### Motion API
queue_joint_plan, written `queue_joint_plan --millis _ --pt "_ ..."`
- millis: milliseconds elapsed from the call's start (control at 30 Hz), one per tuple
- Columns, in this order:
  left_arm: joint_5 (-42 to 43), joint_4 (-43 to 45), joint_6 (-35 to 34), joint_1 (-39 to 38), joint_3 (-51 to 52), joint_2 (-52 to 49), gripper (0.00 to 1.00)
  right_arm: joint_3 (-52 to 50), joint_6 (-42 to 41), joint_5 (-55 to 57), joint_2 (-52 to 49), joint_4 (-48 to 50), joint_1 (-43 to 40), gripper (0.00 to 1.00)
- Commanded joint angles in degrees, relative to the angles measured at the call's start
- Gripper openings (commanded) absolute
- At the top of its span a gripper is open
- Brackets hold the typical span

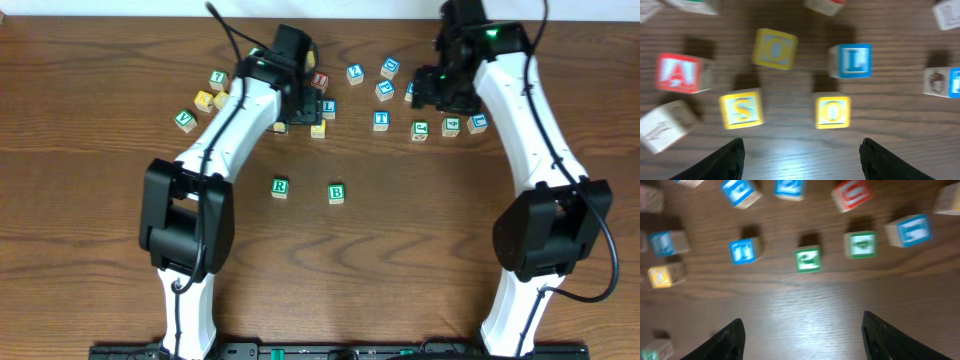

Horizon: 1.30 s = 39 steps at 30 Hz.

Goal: Spell out ROBOT
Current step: 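Reach the left gripper toward the yellow O block among the blocks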

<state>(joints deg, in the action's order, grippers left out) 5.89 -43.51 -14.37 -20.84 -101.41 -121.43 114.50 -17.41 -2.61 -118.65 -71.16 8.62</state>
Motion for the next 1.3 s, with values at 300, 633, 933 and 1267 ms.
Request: queue_joint_plan --millis 300,633,933,1267 --pt "-6.3 4.3 -4.7 -5.8 -1.2 -5.9 0.72 0.9 0.5 1.2 0.9 -1.0 -3.4 0.71" --pt "-9.6 5.5 -6.3 -5.3 -1.2 -7.7 0.67 0.9 1.6 1.2 0.9 -1.4 -3.3 0.72" --pt "-9.6 6.8 -6.3 -5.3 -1.2 -9.4 0.61 0.9 1.6 1.2 0.9 -1.5 -3.3 0.71" --pt "-9.6 7.2 -6.3 -5.3 -1.2 -10.8 0.56 0.9 1.6 2.1 0.9 -1.5 -3.3 0.72"
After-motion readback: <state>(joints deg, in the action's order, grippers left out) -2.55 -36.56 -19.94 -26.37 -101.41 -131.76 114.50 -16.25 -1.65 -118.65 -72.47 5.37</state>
